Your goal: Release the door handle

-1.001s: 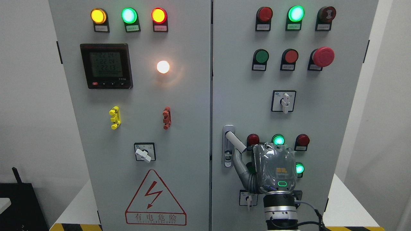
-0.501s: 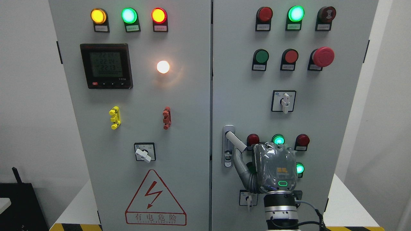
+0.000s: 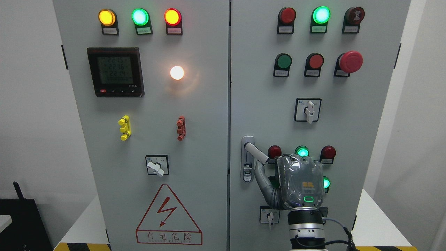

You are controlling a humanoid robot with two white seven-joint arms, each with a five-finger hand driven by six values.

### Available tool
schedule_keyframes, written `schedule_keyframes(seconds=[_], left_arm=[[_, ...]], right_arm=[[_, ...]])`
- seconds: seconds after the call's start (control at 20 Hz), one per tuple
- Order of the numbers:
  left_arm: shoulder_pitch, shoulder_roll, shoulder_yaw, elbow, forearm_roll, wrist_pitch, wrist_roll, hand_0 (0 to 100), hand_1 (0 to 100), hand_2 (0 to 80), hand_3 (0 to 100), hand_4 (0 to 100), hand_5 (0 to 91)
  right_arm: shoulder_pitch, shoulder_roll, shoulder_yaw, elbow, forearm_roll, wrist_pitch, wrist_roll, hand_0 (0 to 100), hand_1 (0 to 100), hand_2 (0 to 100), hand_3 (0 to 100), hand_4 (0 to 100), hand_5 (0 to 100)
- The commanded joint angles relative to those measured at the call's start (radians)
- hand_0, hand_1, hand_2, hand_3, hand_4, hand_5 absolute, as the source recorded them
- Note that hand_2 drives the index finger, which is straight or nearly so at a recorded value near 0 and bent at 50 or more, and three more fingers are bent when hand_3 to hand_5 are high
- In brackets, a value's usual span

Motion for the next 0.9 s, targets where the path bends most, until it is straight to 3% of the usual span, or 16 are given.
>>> schedule_keyframes(seconds=[0.0, 0.85], left_arm=[[-0.003, 0.000, 0.002, 0.009, 0.000, 0.001, -0.001, 12, 39, 0.0, 0, 0, 0.0], [-0.003, 0.000, 0.002, 0.009, 0.000, 0.001, -0.001, 12, 39, 0.0, 0, 0, 0.0]], right_arm=[[0.000, 0.000, -0.006, -0.001, 0.000, 0.000, -0.001, 54, 11, 99, 100, 100, 99], [-0.001, 0.000, -0.009, 0.000, 0.000, 0.000, -0.001, 54, 11, 99, 100, 100, 99]])
